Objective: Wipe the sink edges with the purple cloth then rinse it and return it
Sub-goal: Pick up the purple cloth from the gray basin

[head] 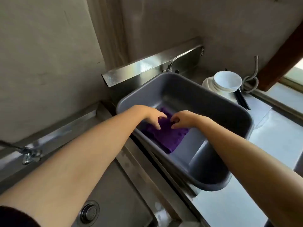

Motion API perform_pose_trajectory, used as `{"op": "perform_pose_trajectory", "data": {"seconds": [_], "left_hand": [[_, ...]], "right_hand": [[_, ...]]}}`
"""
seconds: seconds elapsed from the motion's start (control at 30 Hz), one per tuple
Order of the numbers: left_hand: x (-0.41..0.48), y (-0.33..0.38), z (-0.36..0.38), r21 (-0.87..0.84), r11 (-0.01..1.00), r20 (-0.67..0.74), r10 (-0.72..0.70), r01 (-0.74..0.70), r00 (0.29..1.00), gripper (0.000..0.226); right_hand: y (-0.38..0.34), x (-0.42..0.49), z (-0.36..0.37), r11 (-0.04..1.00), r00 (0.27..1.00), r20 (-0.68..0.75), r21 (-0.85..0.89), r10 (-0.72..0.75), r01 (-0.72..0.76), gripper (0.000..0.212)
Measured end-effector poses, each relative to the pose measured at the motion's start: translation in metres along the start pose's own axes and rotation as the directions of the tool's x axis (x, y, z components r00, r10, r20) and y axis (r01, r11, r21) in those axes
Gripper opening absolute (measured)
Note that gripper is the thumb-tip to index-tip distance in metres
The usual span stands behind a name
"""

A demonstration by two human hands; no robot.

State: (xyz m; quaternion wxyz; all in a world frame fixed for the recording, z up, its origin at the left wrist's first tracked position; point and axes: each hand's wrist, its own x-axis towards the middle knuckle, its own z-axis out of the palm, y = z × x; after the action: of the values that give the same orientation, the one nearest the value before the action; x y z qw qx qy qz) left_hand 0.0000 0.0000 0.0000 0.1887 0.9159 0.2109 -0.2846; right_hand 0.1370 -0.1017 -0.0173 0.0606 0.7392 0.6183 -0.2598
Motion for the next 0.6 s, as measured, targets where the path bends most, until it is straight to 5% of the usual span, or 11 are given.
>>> {"op": "perform_pose_trajectory", "data": {"seconds": [0.1, 0.2, 0.6], "left_hand": [[0.003, -0.006, 0.005, 0.07, 0.994, 0.107, -0.085, 0.078, 0.991, 0.087], [0.005, -0.009, 0.008, 0.135, 0.986, 0.116, -0.113, 0.097, 0.987, 0.09], [0.013, 0.012, 0.016, 0.157, 0.971, -0.029, -0.176, 0.178, 0.984, 0.071]], "right_hand": [[0.003, 0.005, 0.017, 0.994, 0.999, -0.006, -0.096, 0.051, -0.051, 0.073], [0.006, 0.006, 0.03, 0.993, 0.994, -0.07, -0.08, 0.086, -0.091, 0.078], [0.006, 0.003, 0.033, 0.988, 0.983, -0.134, 0.105, 0.125, -0.112, 0.04]]}}
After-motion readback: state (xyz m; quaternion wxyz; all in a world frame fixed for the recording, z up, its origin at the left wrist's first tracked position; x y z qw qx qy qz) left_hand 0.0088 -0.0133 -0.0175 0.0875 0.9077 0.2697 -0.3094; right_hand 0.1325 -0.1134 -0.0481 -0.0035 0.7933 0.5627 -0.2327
